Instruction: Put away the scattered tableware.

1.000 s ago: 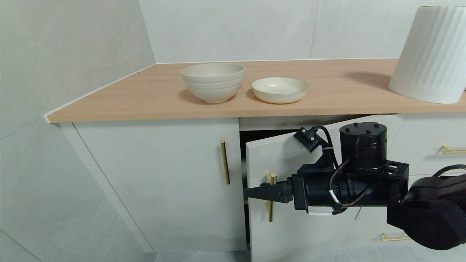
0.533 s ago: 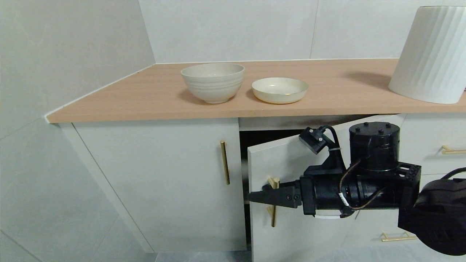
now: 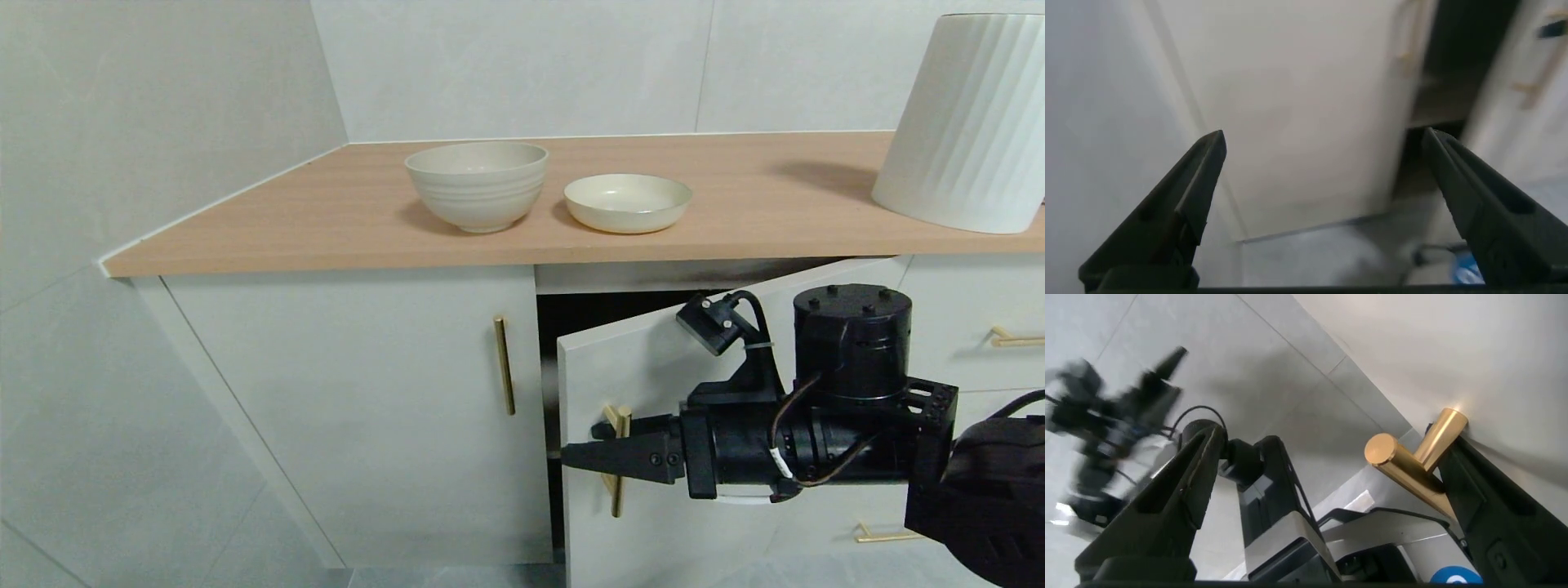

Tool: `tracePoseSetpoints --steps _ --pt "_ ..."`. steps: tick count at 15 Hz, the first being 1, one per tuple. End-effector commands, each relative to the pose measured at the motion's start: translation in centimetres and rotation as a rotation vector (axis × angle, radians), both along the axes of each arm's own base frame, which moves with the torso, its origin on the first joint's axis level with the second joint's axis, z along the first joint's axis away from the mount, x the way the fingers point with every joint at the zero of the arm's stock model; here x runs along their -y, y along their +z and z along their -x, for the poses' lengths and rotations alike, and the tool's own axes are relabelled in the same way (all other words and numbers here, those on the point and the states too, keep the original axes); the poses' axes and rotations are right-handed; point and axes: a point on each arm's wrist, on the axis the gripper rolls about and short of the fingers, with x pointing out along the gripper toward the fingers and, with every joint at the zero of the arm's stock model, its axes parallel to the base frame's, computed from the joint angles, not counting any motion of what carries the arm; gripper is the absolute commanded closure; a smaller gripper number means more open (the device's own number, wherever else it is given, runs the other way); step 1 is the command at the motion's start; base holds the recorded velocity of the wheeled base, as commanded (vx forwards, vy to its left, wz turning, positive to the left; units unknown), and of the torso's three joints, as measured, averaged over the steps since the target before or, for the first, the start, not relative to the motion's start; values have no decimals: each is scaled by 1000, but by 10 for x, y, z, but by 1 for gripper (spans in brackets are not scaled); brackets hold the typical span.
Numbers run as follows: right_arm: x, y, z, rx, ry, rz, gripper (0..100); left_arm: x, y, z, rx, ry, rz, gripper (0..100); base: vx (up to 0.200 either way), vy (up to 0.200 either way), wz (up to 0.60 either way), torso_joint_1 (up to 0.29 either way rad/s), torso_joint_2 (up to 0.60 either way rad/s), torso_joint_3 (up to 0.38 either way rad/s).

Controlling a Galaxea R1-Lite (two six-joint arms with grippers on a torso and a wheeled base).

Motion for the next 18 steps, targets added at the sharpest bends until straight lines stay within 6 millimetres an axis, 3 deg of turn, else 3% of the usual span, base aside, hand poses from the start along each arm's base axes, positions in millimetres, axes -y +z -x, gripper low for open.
tracePoseSetpoints --steps 1,2,3,6,9,14,15,18 --pt "-1 -3 2 -2 9 0 0 3 61 -46 -190 -126 12 0 0 0 0 0 0 0" --pt "-1 -2 2 2 9 -2 0 4 68 -57 -219 -146 16 0 0 0 0 0 0 0" --pt "-1 -4 4 2 11 -1 0 5 79 -91 -321 -186 30 0 0 0 0 0 0 0" --pt "1 -3 5 4 9 -4 0 9 62 -136 -506 -235 56 0 0 0 0 0 0 0" --pt "1 -3 4 6 8 -4 0 12 35 -159 -627 -250 69 0 0 0 0 0 0 0" --pt "0 -3 4 5 10 -3 0 26 24 -172 -719 -291 149 0 0 0 0 0 0 0" --pt "0 -3 4 3 9 -3 0 27 23 -172 -724 -297 151 100 0 0 0 0 0 0" --pt "-1 -4 4 2 10 -1 0 30 26 -177 -683 -316 148 100 0 0 0 0 0 0"
